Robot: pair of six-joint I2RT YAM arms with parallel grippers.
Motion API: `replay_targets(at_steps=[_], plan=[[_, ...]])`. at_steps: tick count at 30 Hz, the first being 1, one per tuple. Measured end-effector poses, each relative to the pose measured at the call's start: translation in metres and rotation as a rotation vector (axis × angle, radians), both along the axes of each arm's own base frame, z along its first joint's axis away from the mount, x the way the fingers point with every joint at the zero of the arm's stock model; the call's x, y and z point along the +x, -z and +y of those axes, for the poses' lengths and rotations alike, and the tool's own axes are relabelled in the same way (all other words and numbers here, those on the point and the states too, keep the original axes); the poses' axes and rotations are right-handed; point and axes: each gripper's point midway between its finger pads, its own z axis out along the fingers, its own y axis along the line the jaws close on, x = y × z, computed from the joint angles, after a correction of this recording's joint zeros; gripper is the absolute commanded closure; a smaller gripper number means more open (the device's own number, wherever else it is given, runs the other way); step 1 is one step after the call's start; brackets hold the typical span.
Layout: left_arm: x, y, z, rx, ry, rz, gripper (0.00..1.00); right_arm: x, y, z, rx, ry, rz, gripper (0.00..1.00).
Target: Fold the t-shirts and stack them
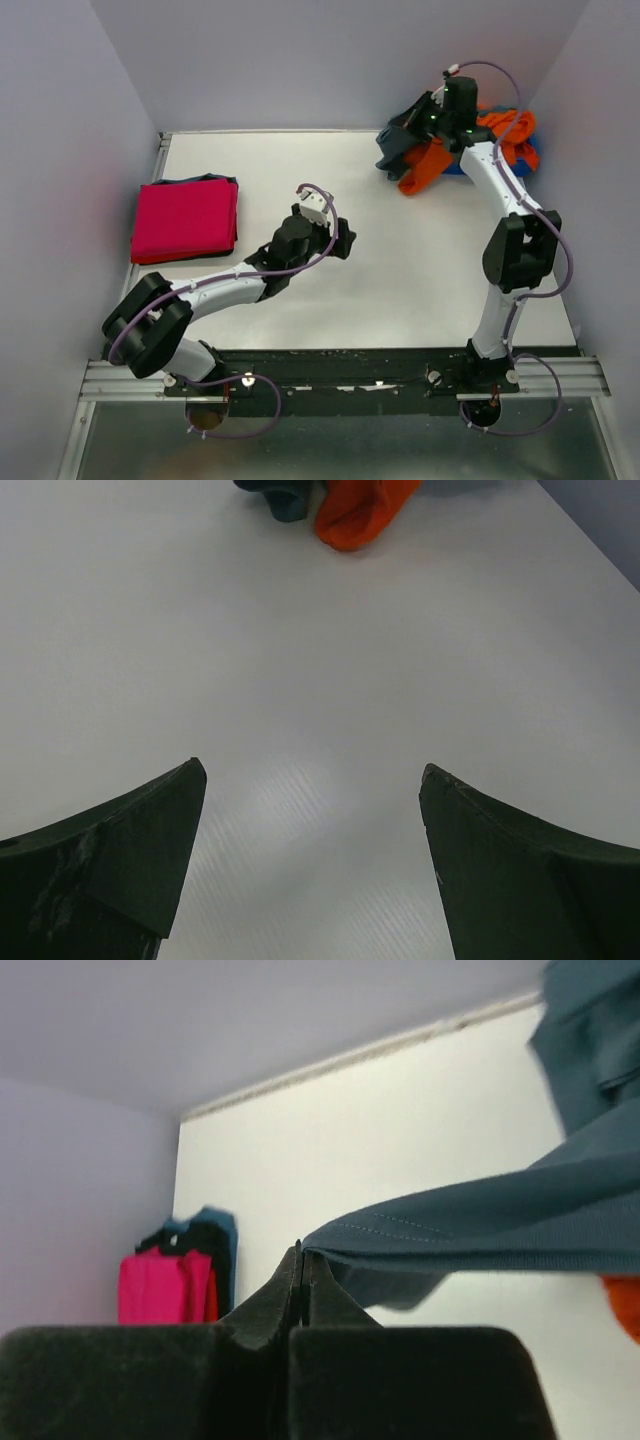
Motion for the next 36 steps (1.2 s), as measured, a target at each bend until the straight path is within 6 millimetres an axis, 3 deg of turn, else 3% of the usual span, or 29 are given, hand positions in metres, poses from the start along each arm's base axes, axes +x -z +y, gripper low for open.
replay_targets(at_steps=[3, 7, 10, 16, 19, 20, 21, 22, 24, 27, 30, 36], plan=[[0.000, -0.003, 0.003, -0.004, -0.014, -0.008, 0.01, -0.029, -0.003, 0.050, -0.035, -0.121, 0.013, 0.99], [0.003, -0.011, 0.014, -0.016, -0.070, -0.027, 0.01, -0.068, -0.006, 0.086, -0.079, -0.250, 0.041, 0.99], [0.003, -0.017, 0.026, -0.033, -0.127, -0.038, 0.01, -0.092, -0.022, 0.089, -0.111, -0.294, 0.035, 0.99], [0.002, -0.025, 0.035, -0.056, -0.159, -0.059, 0.01, -0.133, -0.105, 0.071, -0.127, -0.296, -0.115, 0.99], [0.001, -0.026, 0.033, -0.059, -0.148, -0.059, 0.01, -0.163, -0.122, 0.068, -0.113, -0.313, -0.163, 0.95], [0.000, -0.026, 0.031, -0.063, -0.141, -0.061, 0.01, -0.176, -0.120, 0.069, -0.109, -0.328, -0.162, 0.80], [0.000, -0.027, 0.030, -0.067, -0.135, -0.064, 0.01, -0.184, -0.116, 0.070, -0.107, -0.341, -0.156, 0.56], [-0.001, -0.028, 0.029, -0.070, -0.130, -0.067, 0.01, -0.191, -0.110, 0.073, -0.106, -0.356, -0.147, 0.40], [-0.002, -0.028, 0.028, -0.072, -0.121, -0.071, 0.01, -0.200, -0.088, 0.079, -0.110, -0.381, -0.100, 0.23], [-0.004, -0.027, 0.025, -0.071, -0.103, -0.073, 0.01, -0.203, -0.046, 0.077, -0.149, -0.362, -0.015, 0.21], [-0.006, -0.027, 0.021, -0.076, -0.081, -0.072, 0.01, -0.204, -0.016, 0.056, -0.206, -0.277, 0.048, 0.21], [-0.002, -0.004, -0.004, -0.011, 0.008, -0.013, 0.01, -0.207, 0.003, -0.012, -0.285, -0.006, 0.075, 0.27]])
